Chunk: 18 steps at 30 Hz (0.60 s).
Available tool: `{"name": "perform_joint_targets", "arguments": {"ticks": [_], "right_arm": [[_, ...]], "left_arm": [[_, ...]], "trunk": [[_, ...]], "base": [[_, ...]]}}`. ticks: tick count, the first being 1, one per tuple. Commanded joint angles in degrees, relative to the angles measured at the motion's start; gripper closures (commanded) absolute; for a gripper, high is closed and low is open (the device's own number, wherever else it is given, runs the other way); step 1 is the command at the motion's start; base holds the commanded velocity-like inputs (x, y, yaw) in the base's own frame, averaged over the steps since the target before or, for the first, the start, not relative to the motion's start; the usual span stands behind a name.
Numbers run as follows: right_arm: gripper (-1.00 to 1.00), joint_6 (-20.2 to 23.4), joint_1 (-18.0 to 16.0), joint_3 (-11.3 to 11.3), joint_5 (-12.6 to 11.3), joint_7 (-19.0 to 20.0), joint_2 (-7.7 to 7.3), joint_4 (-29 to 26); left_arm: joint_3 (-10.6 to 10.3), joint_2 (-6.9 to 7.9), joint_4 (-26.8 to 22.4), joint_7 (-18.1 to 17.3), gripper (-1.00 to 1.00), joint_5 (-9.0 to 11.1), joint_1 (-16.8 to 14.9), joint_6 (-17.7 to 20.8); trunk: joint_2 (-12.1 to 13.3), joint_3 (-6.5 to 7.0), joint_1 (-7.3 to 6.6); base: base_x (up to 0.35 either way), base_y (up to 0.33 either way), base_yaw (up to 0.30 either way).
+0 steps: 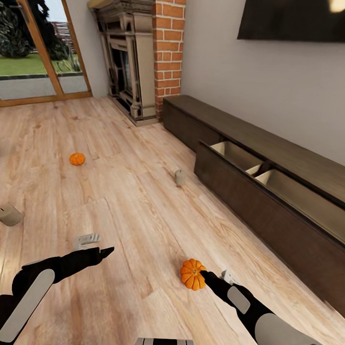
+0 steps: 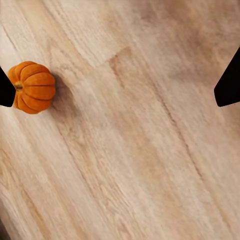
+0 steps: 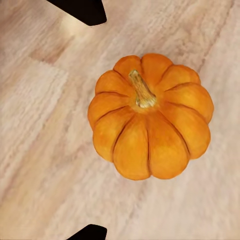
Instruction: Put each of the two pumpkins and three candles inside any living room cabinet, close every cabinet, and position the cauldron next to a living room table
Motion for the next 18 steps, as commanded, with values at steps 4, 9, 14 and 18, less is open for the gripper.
{"name": "perform_joint_targets", "arguments": {"ticks": [4,9,14,18], "right_arm": [[-1.0,0.2,-0.3,0.3,0.0,1.8,-0.38,0.0],[-1.0,0.2,-0.5,0.3,0.1,2.3,-0.5,0.0],[-1.0,0.2,-0.5,0.3,0.1,2.4,-0.69,0.0],[-1.0,0.2,-0.5,0.4,0.1,2.4,-0.72,0.0]], "left_arm": [[-0.1,0.06,-0.1,0.5,-1.0,0.6,0.0,0.1],[0.0,0.08,-0.1,0.4,-1.0,0.6,0.0,0.1],[0.0,0.11,-0.1,0.4,-1.0,0.6,0.0,0.1],[0.0,0.11,-0.1,0.4,-1.0,0.6,0.0,0.1]], "trunk": [[-0.1,-0.94,0.09],[-0.1,-2.04,0.22],[-0.2,-2.93,0.32],[-0.2,-2.93,0.32]], "base": [[0.0,0.0,0.0],[0.0,0.0,0.0],[0.0,0.0,0.0],[0.0,0.0,0.0]]}}
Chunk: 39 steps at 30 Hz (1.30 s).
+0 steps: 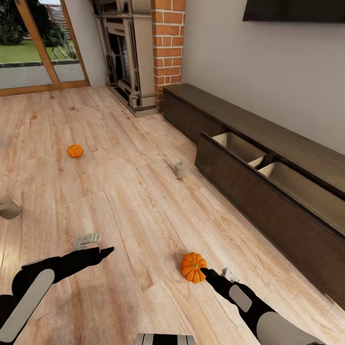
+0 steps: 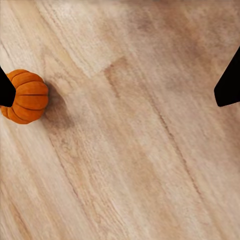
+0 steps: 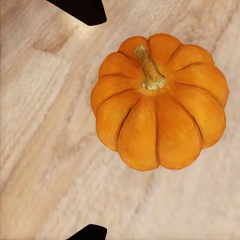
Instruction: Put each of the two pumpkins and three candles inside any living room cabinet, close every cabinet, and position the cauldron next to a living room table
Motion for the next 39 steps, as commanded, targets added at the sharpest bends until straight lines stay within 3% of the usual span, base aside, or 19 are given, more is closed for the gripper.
{"name": "perform_joint_targets", "arguments": {"ticks": [1,4,16,39], "right_arm": [[-1.0,0.2,0.0,0.2,-0.2,0.1,-0.03,0.0],[-1.0,0.2,0.0,0.2,-0.2,0.1,-0.02,0.0],[-1.0,0.2,0.0,0.2,-0.2,0.1,0.0,0.0],[-1.0,0.2,0.0,0.1,-0.3,0.3,0.0,0.0]], "left_arm": [[-0.1,0.04,-0.1,0.5,-1.0,0.6,0.0,0.2],[-0.1,0.04,-0.1,0.5,-1.0,0.6,0.0,0.2],[0.0,0.04,-0.1,0.5,-1.0,0.6,0.0,0.2],[0.0,-0.02,-0.1,0.2,-1.0,0.6,0.0,-0.3]], "trunk": [[0.0,-0.04,-0.01],[0.0,-0.04,-0.01],[-0.2,-2.7,0.3],[-0.2,-2.7,0.3]], "base": [[0.0,0.0,0.0],[0.0,0.0,0.0],[0.0,0.0,0.0],[0.037,0.023,0.0]]}}
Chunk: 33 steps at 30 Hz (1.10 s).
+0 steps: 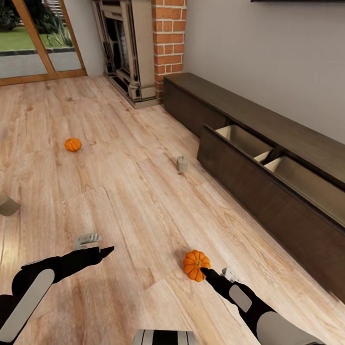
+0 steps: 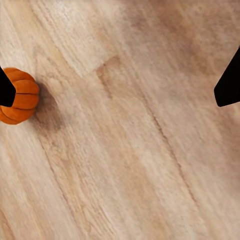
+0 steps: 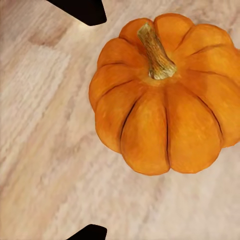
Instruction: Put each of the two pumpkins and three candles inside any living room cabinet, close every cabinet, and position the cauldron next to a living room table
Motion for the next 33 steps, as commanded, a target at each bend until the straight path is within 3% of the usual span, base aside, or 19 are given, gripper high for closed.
{"name": "perform_joint_targets", "arguments": {"ticks": [1,33], "right_arm": [[-1.0,0.2,0.0,0.2,-0.2,0.1,-0.04,0.0],[-1.0,0.1,0.0,-0.4,-0.6,-0.1,-0.62,0.2]], "left_arm": [[-0.1,0.05,-0.1,0.5,-1.0,0.6,0.0,0.1],[-0.1,0.08,-0.1,0.5,-1.0,0.6,0.0,0.1]], "trunk": [[0.0,-0.04,-0.01],[0.0,-0.04,-0.01]], "base": [[0.021,0.008,0.0],[0.079,-0.005,0.0]]}}
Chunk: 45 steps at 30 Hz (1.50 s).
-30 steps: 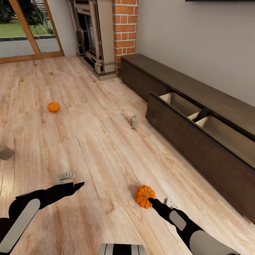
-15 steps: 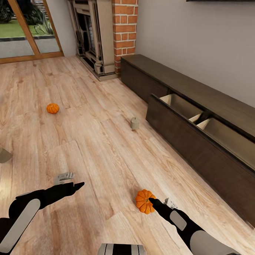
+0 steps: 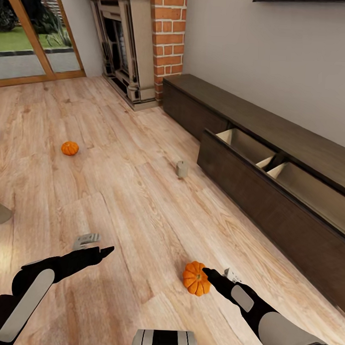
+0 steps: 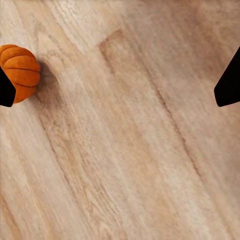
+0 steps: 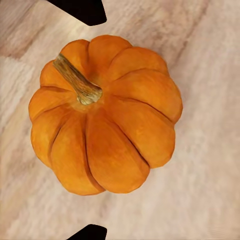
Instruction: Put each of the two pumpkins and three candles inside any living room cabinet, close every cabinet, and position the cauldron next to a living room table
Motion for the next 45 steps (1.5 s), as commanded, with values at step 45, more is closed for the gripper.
{"name": "perform_joint_targets", "arguments": {"ticks": [45], "right_arm": [[-1.0,0.3,-0.7,0.3,0.0,0.0,0.06,-0.1]], "left_arm": [[-0.2,-0.02,-0.1,0.5,-1.0,0.6,0.1,0.1]], "trunk": [[-0.3,-4.03,0.46]], "base": [[0.002,-0.001,0.0]]}}
